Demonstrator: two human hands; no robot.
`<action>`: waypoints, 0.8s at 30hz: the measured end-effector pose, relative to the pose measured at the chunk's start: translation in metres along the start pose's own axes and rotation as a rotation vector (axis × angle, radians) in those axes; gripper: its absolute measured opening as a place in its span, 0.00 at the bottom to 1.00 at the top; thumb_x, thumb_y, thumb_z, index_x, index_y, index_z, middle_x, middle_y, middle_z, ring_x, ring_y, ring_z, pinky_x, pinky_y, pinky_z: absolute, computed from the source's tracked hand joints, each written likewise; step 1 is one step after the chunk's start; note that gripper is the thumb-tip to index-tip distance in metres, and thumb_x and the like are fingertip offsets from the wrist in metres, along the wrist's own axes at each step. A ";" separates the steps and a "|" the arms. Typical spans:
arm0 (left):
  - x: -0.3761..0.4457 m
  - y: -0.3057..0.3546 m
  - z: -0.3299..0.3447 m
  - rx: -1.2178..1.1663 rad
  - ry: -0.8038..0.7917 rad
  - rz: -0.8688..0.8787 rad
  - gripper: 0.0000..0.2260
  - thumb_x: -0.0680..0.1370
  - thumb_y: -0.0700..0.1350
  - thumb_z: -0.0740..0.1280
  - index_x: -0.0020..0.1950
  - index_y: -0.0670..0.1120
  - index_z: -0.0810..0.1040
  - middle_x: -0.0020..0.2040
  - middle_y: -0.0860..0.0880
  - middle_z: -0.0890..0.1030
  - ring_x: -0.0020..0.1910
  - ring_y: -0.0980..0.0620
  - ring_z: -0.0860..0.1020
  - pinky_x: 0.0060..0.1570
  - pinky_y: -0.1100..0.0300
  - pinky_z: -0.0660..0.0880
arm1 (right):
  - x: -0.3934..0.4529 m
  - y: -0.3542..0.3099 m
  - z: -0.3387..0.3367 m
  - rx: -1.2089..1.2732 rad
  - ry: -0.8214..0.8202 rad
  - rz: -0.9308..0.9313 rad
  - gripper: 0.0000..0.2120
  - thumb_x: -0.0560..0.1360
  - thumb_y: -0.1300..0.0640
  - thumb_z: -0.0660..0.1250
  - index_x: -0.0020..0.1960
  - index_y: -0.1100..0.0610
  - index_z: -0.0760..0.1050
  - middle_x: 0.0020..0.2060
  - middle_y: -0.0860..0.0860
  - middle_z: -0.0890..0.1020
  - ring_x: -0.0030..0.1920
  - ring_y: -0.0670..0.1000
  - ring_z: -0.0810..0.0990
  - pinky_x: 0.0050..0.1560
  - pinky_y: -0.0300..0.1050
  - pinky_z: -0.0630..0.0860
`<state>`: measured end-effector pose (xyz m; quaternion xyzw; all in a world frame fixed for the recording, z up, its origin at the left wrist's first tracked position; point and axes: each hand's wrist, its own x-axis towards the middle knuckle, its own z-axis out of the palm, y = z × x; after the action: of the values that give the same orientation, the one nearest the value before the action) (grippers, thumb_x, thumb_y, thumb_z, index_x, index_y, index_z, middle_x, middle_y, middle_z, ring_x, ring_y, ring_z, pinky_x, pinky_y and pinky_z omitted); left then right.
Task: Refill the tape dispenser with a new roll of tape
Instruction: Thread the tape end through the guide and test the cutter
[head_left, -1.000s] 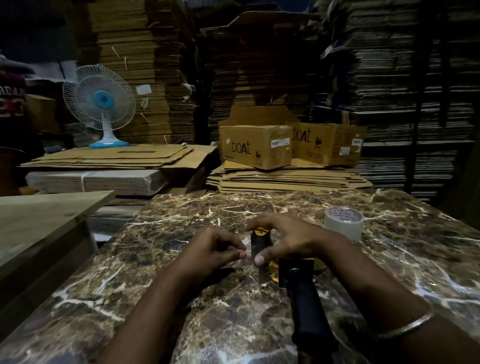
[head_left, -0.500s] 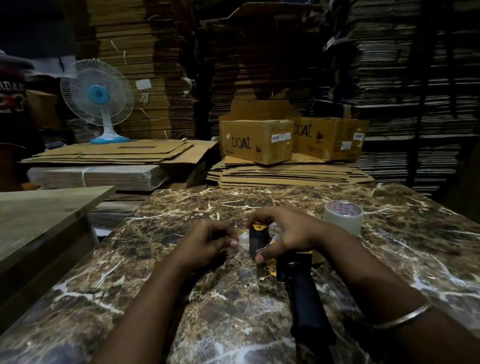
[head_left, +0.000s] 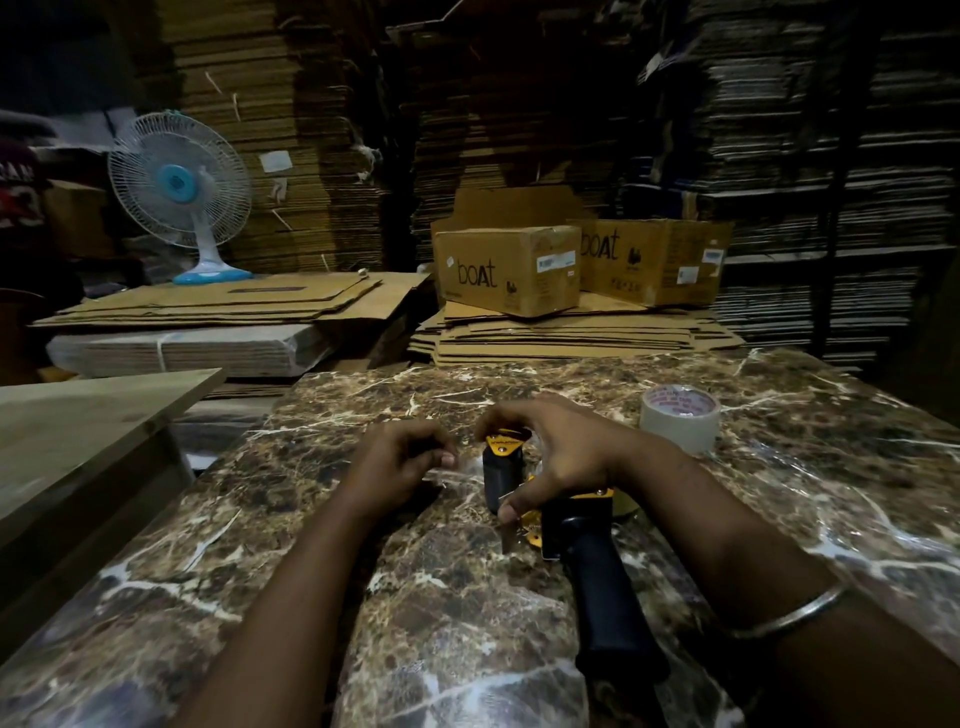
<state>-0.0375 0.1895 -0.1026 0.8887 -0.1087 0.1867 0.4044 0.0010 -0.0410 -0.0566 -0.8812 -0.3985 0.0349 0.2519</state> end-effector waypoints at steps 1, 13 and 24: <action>0.001 0.000 -0.001 0.003 0.001 0.009 0.07 0.75 0.33 0.71 0.42 0.43 0.84 0.41 0.50 0.85 0.43 0.57 0.83 0.44 0.63 0.80 | 0.001 0.001 0.001 0.005 0.004 0.000 0.42 0.56 0.37 0.81 0.66 0.47 0.73 0.62 0.44 0.78 0.63 0.48 0.77 0.67 0.55 0.74; 0.000 -0.006 -0.013 -0.015 -0.054 0.029 0.05 0.73 0.33 0.73 0.42 0.43 0.85 0.40 0.50 0.86 0.44 0.54 0.84 0.49 0.57 0.81 | -0.002 -0.008 -0.001 -0.158 -0.026 0.023 0.44 0.63 0.36 0.79 0.73 0.51 0.69 0.68 0.50 0.75 0.67 0.52 0.72 0.68 0.53 0.72; -0.002 -0.020 -0.017 -0.147 0.038 -0.073 0.13 0.73 0.31 0.72 0.37 0.49 0.84 0.39 0.52 0.86 0.43 0.59 0.83 0.45 0.63 0.77 | -0.005 -0.009 0.001 0.004 -0.027 -0.036 0.41 0.60 0.45 0.84 0.70 0.51 0.74 0.62 0.45 0.78 0.62 0.44 0.75 0.58 0.39 0.70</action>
<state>-0.0365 0.2160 -0.1066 0.8564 -0.0820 0.1803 0.4768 -0.0090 -0.0395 -0.0539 -0.8728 -0.4176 0.0434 0.2490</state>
